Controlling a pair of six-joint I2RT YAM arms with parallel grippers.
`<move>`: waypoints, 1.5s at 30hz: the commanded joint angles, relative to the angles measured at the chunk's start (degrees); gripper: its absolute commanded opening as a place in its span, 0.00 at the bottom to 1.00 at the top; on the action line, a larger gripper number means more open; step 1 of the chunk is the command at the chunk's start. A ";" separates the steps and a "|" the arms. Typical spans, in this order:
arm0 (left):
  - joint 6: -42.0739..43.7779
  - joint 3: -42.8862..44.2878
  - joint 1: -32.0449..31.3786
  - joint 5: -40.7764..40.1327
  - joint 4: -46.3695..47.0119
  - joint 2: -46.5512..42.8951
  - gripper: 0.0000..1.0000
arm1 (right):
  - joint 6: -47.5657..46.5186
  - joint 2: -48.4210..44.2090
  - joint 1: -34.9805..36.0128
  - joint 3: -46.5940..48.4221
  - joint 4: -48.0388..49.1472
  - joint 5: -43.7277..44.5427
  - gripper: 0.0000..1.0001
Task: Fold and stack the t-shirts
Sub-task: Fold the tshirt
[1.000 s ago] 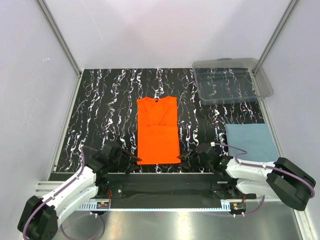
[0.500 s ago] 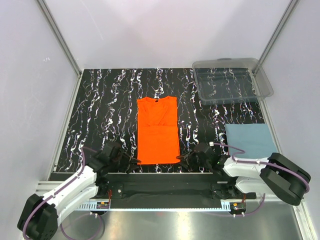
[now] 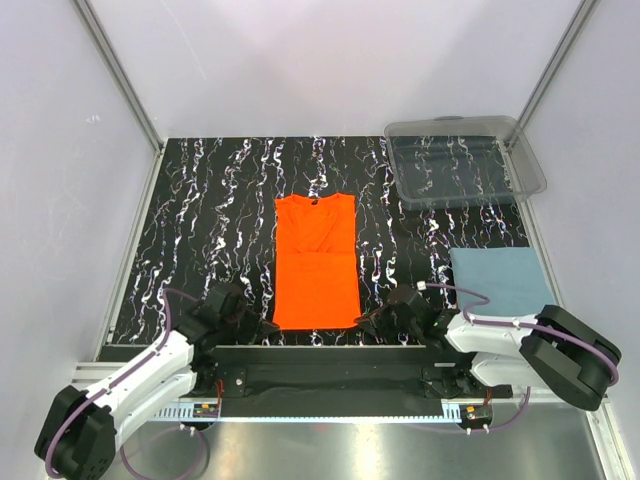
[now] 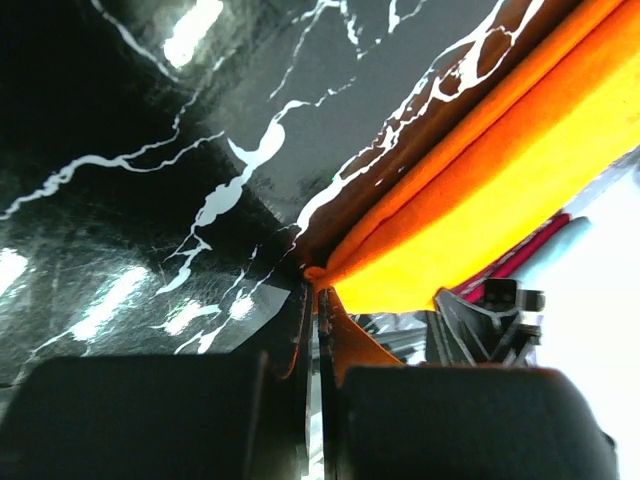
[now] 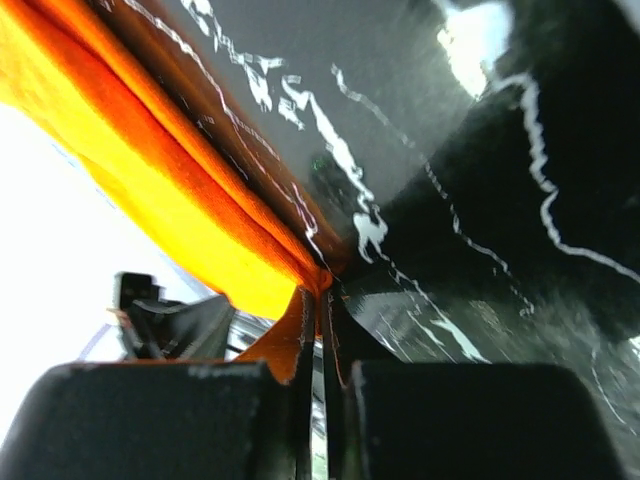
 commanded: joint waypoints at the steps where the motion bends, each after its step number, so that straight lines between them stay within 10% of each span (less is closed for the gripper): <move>1: 5.18 2.77 -0.08 -4.67 -7.07 -0.64 0.00 | -7.78 -0.90 0.37 1.32 -10.01 -1.33 0.00; 23: 8.80 6.92 -0.08 5.25 -17.88 -24.98 0.00 | -15.78 -8.63 8.62 12.57 -22.58 -7.42 0.00; 45: 6.86 20.54 -0.08 3.41 -48.47 -40.99 0.00 | -13.23 -12.85 23.74 20.92 -33.12 -2.67 0.00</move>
